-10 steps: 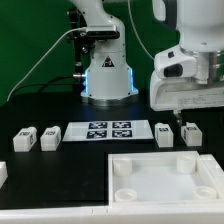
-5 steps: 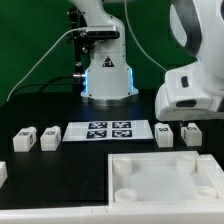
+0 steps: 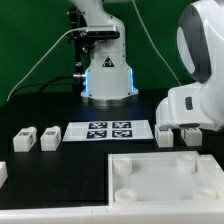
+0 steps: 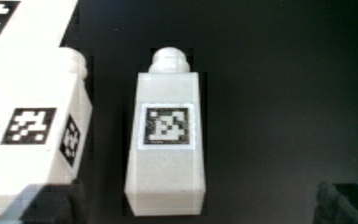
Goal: Assemble one leg
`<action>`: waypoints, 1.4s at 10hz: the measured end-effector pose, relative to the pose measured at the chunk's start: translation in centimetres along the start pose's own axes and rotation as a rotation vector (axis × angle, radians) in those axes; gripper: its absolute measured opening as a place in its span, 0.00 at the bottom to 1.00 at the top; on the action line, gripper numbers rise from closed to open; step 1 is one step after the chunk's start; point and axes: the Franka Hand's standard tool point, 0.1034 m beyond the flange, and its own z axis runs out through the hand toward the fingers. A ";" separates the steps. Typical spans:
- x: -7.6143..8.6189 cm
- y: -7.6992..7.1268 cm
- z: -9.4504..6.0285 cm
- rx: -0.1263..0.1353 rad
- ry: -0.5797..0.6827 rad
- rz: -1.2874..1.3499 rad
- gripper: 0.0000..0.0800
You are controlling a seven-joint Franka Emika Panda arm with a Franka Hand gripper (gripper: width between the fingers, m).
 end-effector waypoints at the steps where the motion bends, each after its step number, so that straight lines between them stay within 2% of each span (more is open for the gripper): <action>1: -0.3 -0.6 0.8 -0.008 0.000 -0.008 0.81; 3: -0.3 -1.1 2.6 -0.019 -0.002 -0.015 0.81; 5: -0.7 -1.2 3.3 -0.030 -0.020 -0.014 0.81; 10: -0.8 -1.0 2.6 -0.027 -0.022 -0.012 0.81; 14: -0.6 0.2 2.9 -0.022 -0.029 -0.031 0.81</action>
Offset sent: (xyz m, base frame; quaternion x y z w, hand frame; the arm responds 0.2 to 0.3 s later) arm -0.0261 0.0066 -0.0218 -0.0160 -0.0008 0.0157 0.9997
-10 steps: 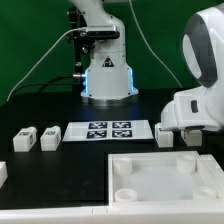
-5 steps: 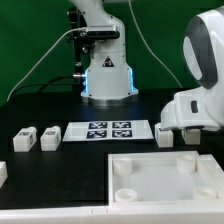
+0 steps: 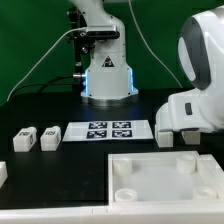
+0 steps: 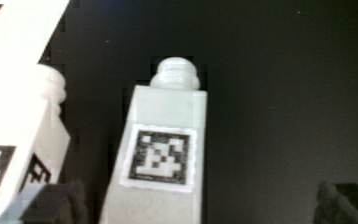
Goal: Assemble one leg
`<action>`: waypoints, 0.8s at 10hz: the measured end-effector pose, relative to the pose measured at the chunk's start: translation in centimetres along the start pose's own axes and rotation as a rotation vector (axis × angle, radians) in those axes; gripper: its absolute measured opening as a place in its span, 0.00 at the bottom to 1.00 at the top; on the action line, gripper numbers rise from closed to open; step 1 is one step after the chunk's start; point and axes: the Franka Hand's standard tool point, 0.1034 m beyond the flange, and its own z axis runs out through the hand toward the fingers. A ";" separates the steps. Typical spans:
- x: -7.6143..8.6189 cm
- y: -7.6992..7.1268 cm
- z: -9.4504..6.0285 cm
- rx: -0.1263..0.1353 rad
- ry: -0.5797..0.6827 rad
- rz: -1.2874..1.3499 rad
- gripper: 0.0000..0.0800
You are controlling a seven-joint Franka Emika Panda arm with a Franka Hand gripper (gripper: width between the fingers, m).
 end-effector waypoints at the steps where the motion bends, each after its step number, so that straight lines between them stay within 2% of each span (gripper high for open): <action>1: 0.2 0.1 0.3 0.001 0.003 0.001 0.81; 3: 0.4 0.2 1.1 0.002 -0.003 0.003 0.81; 6: 0.5 0.2 1.2 0.001 -0.005 0.003 0.81; 7: 0.5 0.2 1.2 0.001 -0.005 0.003 0.65; 8: 0.5 0.2 1.2 0.001 -0.005 0.003 0.65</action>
Offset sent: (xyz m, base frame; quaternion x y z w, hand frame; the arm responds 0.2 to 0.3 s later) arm -0.0049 -0.0025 -0.0100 -0.0151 0.0006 -0.0032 0.9999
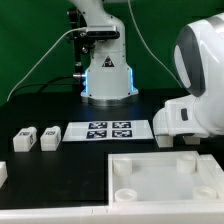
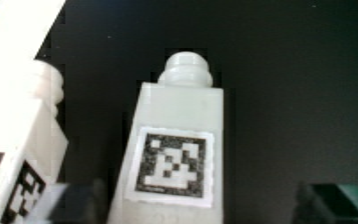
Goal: Assemble one leg
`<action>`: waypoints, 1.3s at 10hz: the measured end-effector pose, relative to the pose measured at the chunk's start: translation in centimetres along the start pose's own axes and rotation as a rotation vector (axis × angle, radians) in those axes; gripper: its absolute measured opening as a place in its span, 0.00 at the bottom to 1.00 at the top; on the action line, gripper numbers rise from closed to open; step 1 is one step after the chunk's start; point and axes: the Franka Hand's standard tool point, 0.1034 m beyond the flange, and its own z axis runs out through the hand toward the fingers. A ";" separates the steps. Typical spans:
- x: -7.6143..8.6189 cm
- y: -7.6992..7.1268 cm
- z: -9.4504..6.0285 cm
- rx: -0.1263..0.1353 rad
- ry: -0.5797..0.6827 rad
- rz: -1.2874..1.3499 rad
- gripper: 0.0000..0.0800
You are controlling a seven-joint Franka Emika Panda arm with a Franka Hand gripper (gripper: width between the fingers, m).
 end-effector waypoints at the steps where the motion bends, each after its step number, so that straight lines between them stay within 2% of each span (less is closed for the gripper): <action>1: 0.0 0.0 0.0 0.000 0.000 0.000 0.47; 2: 0.0 0.0 0.0 0.000 0.000 0.000 0.36; 10: -0.2 0.2 -0.3 -0.001 -0.010 0.001 0.36; 13: -1.4 1.0 -5.8 0.006 0.056 -0.025 0.37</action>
Offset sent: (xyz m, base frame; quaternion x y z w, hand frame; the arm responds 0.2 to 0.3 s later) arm 0.0000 0.0000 0.0000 0.0000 0.0000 0.0000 1.0000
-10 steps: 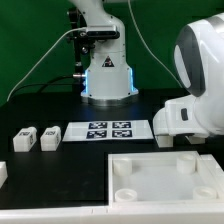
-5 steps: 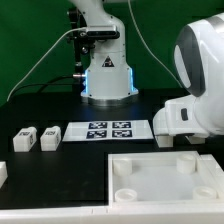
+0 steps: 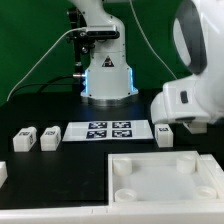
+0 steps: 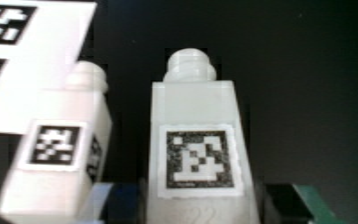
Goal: Assemble one leg
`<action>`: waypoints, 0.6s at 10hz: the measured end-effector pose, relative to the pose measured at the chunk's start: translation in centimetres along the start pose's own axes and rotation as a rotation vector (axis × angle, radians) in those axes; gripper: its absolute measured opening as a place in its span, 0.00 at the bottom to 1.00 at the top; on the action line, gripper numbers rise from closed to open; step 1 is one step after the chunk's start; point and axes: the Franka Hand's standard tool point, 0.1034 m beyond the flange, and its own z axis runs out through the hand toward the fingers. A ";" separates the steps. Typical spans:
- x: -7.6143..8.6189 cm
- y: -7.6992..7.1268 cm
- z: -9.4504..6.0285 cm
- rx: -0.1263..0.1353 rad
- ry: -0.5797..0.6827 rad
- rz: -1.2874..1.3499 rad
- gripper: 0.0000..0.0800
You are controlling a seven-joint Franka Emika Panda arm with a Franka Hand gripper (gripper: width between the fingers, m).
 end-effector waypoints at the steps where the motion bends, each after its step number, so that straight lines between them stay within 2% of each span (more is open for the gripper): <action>1: 0.1 0.3 -2.2 0.014 0.103 -0.008 0.37; 2: -0.7 1.0 -4.4 0.020 0.200 -0.027 0.37; 3: -0.7 1.7 -6.7 0.031 0.326 -0.034 0.37; 5: -1.5 3.0 -10.1 0.041 0.575 -0.023 0.37; 6: -1.7 3.1 -11.8 0.046 0.663 -0.018 0.37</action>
Offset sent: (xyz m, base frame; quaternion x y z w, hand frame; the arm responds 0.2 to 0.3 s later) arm 0.0337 -0.0361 0.0459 0.0082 0.3227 -0.0210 0.9462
